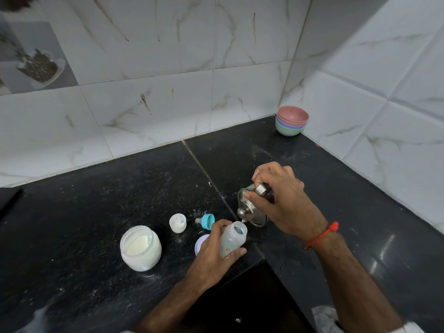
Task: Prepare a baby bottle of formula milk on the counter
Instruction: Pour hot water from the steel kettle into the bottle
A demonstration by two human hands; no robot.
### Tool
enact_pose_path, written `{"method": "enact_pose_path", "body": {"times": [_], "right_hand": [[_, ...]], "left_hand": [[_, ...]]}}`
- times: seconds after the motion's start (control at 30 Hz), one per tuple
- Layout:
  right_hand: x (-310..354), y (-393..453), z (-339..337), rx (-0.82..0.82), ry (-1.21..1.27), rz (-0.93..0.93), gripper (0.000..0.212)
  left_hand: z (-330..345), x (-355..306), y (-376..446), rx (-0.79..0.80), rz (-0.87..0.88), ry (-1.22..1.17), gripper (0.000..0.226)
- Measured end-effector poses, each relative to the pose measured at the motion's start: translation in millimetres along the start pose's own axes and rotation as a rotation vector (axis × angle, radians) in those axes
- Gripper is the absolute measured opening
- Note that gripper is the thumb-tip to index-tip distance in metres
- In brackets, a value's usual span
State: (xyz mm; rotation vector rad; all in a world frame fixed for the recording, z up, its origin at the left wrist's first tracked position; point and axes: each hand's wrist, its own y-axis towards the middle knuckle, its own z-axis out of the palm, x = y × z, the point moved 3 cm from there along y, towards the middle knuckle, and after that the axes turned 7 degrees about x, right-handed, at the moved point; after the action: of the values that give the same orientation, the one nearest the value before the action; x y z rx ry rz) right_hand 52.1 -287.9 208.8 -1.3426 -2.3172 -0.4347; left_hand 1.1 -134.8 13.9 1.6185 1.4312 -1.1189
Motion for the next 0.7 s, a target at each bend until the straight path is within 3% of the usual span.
{"method": "enact_pose_path", "body": {"times": [0.7], "right_hand": [[0.7,-2.9,-0.3,-0.009,-0.025,-0.021,0.02]], "left_hand": [[2.8,1.1,-2.5,0.017,0.001,-0.009,0.064]]}}
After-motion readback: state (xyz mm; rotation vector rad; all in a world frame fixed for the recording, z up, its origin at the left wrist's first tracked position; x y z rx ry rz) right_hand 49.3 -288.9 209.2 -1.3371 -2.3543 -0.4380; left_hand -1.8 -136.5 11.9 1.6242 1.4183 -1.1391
